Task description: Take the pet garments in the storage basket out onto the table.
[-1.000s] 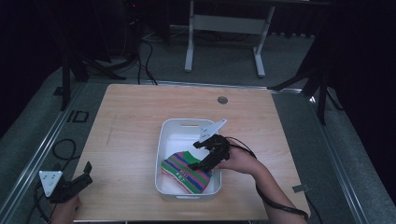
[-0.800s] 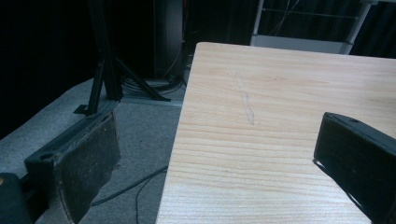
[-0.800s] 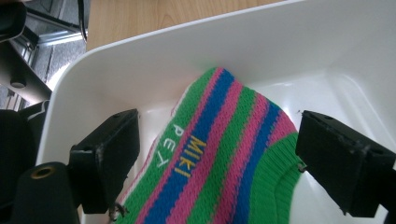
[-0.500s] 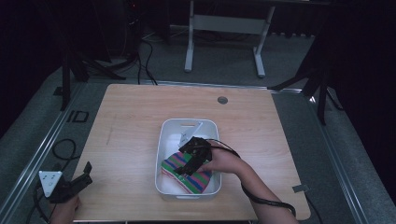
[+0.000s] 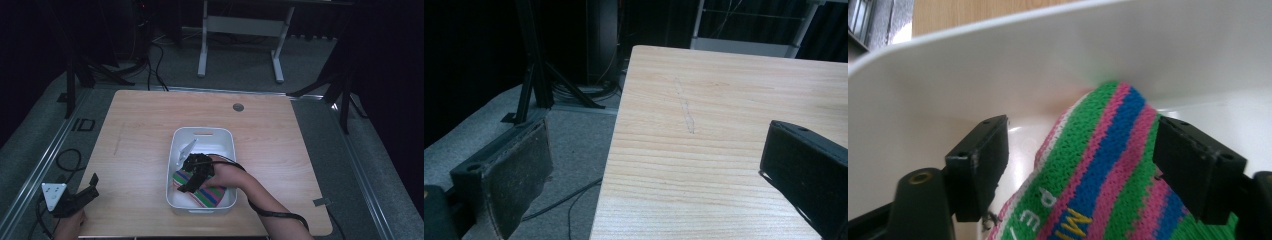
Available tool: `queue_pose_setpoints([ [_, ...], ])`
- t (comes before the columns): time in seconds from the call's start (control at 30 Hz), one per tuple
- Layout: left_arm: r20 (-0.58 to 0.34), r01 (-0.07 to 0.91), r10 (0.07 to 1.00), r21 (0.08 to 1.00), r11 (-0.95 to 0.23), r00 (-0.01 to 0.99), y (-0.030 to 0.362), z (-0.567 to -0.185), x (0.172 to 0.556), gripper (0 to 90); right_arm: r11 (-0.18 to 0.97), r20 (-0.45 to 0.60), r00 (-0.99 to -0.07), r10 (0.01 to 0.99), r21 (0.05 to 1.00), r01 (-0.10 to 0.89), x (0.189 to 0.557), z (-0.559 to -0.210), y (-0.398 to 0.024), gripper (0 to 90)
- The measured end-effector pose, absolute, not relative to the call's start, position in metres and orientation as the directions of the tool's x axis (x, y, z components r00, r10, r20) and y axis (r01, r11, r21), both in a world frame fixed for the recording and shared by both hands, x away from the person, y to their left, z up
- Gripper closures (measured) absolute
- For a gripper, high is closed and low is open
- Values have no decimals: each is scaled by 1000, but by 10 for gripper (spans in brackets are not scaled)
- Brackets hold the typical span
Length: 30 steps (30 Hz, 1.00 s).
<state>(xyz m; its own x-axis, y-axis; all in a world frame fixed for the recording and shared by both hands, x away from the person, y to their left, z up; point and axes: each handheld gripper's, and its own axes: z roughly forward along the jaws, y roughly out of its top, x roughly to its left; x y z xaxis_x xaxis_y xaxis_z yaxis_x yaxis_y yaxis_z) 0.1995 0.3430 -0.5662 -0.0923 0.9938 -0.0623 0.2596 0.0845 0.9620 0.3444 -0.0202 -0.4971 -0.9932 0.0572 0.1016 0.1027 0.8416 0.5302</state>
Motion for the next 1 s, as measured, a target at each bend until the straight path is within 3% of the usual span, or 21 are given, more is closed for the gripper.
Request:
queue_pose_setpoints([
  [0.1, -62, 259, 994, 962, 84, -92, 343, -566, 199, 10, 863, 88, -994, 62, 495, 98, 343, -504, -16, 282],
  [0.2, -61, 260, 994, 962, 83, -93, 343, -566, 200, 10, 889, 63, -995, 76, 448, 96, 342, -510, -14, 432],
  [0.23, -60, 261, 994, 962, 83, -92, 343, -566, 200, 10, 892, 52, -995, 80, 443, 95, 342, -509, -14, 599],
  [0.3, -60, 260, 994, 962, 82, -93, 343, -566, 200, 10, 885, 38, -994, 102, 453, 108, 342, -505, -16, 781],
  [0.5, -60, 263, 994, 961, 83, -94, 342, -566, 200, 10, 857, 1, -994, 107, 506, 93, 343, -489, -30, 821],
  [1.0, -59, 263, 993, 961, 83, -98, 342, -566, 200, 10, 743, -32, -981, 192, 657, 124, 352, -439, -72, 826],
])
